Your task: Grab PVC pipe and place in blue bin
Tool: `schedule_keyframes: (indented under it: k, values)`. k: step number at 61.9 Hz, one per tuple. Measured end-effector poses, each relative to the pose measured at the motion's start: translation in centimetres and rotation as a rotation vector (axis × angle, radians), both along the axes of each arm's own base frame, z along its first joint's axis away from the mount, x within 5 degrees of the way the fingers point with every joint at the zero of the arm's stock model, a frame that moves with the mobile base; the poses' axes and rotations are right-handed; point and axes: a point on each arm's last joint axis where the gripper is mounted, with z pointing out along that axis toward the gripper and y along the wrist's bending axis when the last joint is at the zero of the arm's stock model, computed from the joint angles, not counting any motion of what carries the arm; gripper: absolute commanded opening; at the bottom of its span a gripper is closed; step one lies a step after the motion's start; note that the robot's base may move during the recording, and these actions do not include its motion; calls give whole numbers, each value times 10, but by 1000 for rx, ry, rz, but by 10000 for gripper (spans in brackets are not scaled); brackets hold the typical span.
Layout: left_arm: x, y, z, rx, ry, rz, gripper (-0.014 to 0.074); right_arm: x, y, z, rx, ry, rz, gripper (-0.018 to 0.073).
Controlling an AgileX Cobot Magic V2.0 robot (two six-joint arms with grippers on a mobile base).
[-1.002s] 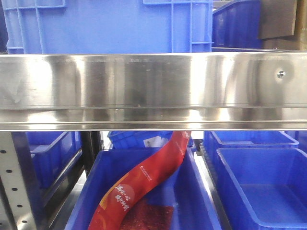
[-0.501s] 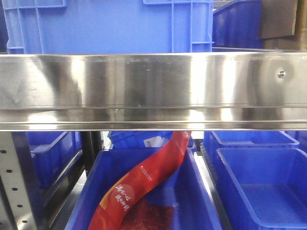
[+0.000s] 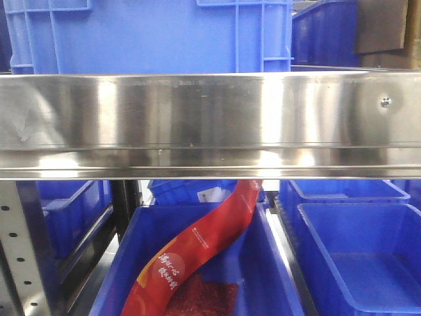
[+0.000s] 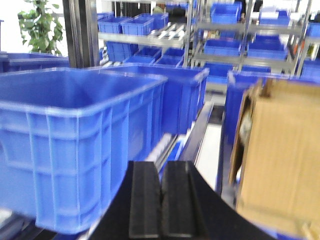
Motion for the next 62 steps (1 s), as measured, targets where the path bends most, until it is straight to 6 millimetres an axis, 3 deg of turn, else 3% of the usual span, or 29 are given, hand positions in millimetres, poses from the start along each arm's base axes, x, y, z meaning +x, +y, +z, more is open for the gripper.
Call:
schedule_keyframes:
  k: [11, 28, 43, 62]
  values:
    - [-17, 3, -9, 8, -66, 7, -111, -7, -2, -21, 11, -1, -16, -160]
    - [-25, 4, -33, 8, -78, 8, -111, -23, -5, -52, 14, 12, -20, -160]
    - [-29, 4, -37, 8, -75, 7, -111, -41, -8, -67, 23, -49, -27, -160]
    - [-29, 4, -38, 10, -63, 6, -111, -43, -8, -79, 22, -40, -30, -160]
